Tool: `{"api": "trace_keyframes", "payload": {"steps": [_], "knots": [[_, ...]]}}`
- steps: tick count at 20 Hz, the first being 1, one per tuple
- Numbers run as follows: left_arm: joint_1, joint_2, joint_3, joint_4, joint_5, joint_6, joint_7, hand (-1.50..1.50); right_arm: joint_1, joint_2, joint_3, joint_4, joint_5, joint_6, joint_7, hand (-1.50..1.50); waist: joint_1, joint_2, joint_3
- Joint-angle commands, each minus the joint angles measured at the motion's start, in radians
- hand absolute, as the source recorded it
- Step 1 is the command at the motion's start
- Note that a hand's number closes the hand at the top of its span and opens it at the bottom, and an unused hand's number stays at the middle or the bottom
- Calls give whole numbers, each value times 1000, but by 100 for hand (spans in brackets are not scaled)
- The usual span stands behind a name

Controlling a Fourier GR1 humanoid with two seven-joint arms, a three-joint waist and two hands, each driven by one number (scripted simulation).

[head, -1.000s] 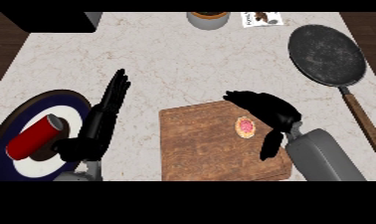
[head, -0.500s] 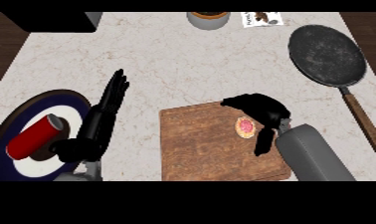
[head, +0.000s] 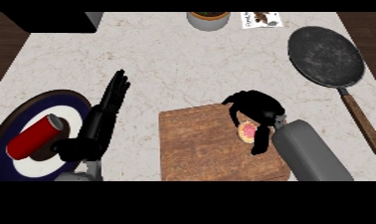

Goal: Pick the cupcake from the cutting board and place it in the pan

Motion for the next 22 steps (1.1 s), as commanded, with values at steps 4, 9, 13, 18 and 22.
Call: {"api": "trace_keyframes", "payload": {"steps": [4, 9, 13, 18, 22], "knots": [[37, -25, -43, -81, -42, 24, 60, 0, -4, 18, -60, 105, 51, -168, -96, 150, 2, 10, 6], [33, 18, 22, -8, 11, -33, -15, 0, -16, 130, -220, 30, 11, -215, 267, 150, -1, 9, 5], [8, -7, -5, 1, -19, -5, 6, 0, -86, 198, -334, 44, 58, -316, 603, 150, -6, 10, 4], [14, -28, -22, -9, -26, 8, 16, 0, -202, 215, -329, -38, 196, -458, 810, 150, 2, 6, 5], [10, -16, 4, 39, -24, -2, -40, 0, -207, 231, -277, -155, 188, -541, 910, 150, -2, 5, 5]]}}
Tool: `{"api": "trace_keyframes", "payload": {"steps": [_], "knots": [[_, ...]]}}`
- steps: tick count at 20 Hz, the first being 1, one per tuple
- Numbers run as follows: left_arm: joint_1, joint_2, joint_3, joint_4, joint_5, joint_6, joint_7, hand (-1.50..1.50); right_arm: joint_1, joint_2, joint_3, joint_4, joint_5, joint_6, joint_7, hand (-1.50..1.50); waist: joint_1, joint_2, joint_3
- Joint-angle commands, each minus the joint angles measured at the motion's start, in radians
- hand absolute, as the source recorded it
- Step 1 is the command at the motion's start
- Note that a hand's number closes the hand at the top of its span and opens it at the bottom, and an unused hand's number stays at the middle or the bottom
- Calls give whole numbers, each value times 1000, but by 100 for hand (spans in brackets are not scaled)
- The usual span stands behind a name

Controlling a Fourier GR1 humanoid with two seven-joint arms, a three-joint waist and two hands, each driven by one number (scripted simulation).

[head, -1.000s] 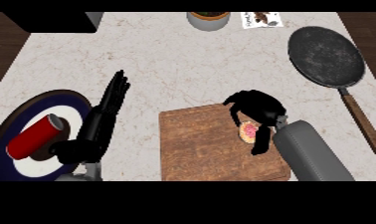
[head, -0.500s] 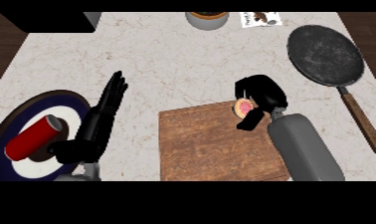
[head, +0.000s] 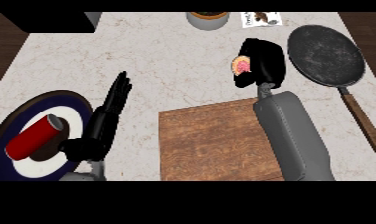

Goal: Pick the cupcake from the cutting board and place it in the pan

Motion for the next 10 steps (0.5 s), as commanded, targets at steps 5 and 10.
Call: {"api": "trace_keyframes", "payload": {"steps": [5, 10], "knots": [[-3, 22, 19, -44, 2, -5, 34, 0, -6, 1, -69, -143, -18, -139, 125, 150, -4, -1, 1], [-22, 24, 40, 11, 22, -34, -15, 0, -91, -66, -202, -63, -99, -177, 131, 150, 2, 4, 1]]}}
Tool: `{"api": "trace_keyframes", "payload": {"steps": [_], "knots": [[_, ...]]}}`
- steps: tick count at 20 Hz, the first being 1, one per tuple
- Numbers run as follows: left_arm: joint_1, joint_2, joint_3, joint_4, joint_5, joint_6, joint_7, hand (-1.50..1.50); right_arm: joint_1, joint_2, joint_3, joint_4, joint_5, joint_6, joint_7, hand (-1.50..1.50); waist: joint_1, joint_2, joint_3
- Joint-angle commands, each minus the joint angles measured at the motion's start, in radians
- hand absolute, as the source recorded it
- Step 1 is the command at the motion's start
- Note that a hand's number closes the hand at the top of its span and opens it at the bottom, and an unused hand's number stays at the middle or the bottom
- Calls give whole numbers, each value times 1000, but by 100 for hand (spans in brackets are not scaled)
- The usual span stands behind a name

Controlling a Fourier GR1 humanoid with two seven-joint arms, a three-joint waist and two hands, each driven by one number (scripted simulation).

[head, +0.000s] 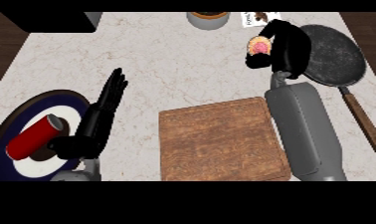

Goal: Pick the cupcake from the cutting board and place it in the pan

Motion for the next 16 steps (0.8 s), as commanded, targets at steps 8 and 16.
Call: {"api": "trace_keyframes", "payload": {"steps": [8, 16], "knots": [[-19, -38, -30, 4, -30, 22, 15, 0, -25, -203, -245, 351, -167, -318, -297, 150, 15, 9, 1], [17, -30, -46, -16, -36, 4, -2, 0, -84, -362, -358, 581, -215, -540, -479, 150, 37, 16, 4]]}}
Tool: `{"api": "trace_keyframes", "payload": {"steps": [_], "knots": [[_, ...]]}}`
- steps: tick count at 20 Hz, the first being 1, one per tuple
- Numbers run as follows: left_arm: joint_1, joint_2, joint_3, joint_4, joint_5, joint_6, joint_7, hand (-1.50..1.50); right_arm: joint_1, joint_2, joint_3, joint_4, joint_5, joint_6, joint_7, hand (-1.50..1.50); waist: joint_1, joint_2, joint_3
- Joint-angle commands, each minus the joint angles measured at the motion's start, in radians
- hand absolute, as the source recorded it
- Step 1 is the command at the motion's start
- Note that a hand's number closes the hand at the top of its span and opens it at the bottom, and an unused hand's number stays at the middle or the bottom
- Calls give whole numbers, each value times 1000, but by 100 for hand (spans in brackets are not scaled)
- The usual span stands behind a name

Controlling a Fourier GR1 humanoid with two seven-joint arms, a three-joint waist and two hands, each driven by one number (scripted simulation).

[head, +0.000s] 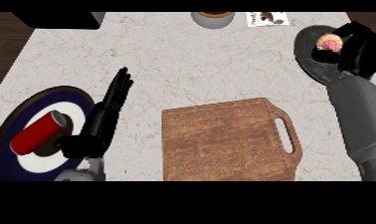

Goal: Pick the cupcake from the cutting board and place it in the pan

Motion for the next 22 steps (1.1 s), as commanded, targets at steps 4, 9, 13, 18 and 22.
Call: {"api": "trace_keyframes", "payload": {"steps": [4, 9, 13, 18, 22], "knots": [[-14, -35, -28, 27, -32, 26, -30, 0, -30, -102, -149, 224, -176, -172, -274, 150, 19, 12, 3], [-56, -36, -31, 25, -11, 25, 11, 0, -106, -234, -203, 336, -229, -78, -358, 150, 26, 16, 4], [-30, -25, -48, 26, -30, 2, -16, 0, -121, -256, -219, 476, -229, 74, -238, -150, 52, 27, 4], [-22, -16, -32, 25, -3, -17, -14, 0, -139, -265, -198, 562, -233, 330, -293, -150, 65, 28, 6], [-14, -33, -60, 9, -17, -13, -23, 0, -152, -273, -240, 562, -274, 353, -345, -150, 73, 33, 8]]}}
